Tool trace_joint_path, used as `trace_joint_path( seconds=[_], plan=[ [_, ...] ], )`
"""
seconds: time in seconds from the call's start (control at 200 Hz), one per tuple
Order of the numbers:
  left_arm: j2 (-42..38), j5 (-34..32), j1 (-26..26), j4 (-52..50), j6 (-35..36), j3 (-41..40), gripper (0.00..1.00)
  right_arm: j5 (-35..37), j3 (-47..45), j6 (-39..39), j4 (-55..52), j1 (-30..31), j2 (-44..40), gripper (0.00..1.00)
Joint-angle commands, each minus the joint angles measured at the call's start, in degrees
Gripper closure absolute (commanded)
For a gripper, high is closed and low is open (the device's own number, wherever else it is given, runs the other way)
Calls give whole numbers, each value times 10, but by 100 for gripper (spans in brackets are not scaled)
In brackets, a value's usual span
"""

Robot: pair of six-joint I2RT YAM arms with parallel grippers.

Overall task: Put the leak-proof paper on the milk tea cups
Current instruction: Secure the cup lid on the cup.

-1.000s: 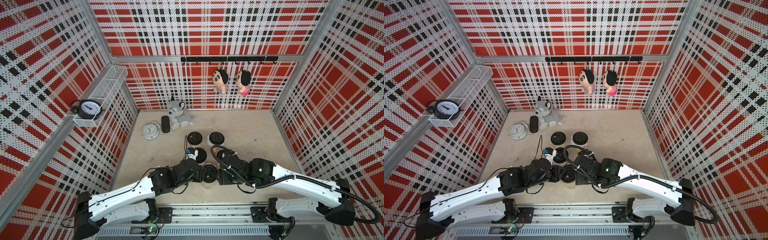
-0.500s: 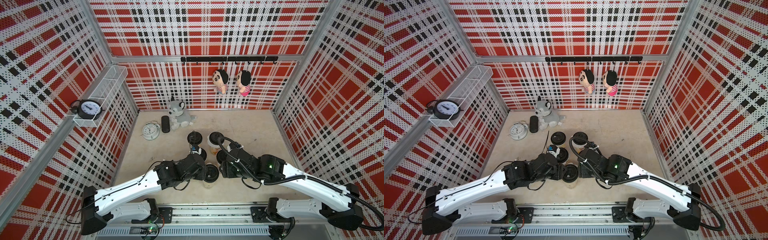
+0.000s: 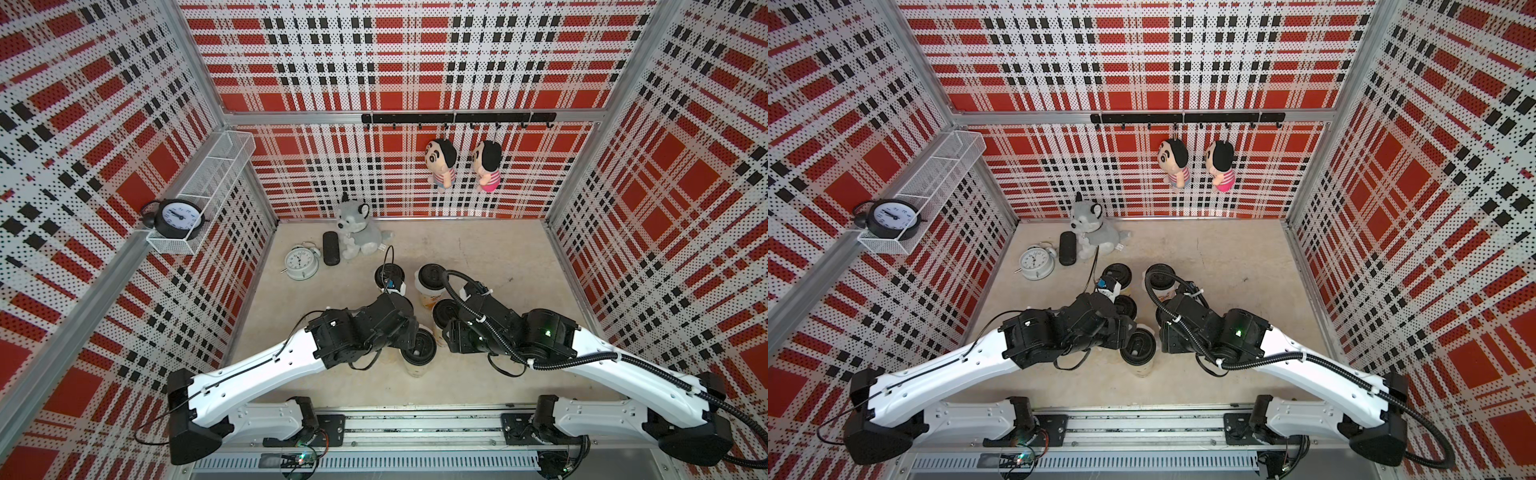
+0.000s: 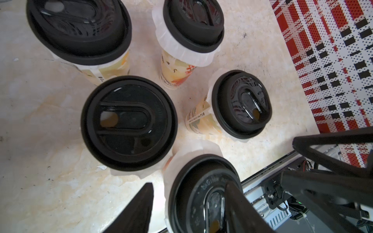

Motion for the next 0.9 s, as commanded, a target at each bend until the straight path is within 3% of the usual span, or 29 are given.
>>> trace_joint_path(
  seconds=[0.0, 0.441, 0.897],
  plan=[
    [-14, -18, 8, -22, 10, 13, 40, 15, 6, -13, 7, -6, -6, 35],
    [-64, -17, 13, -30, -28, -42, 51, -61, 22, -57, 54, -7, 84, 33],
    [-77, -3, 14, -17, -32, -75, 52, -82, 18, -49, 83, 14, 117, 32]
  ],
)
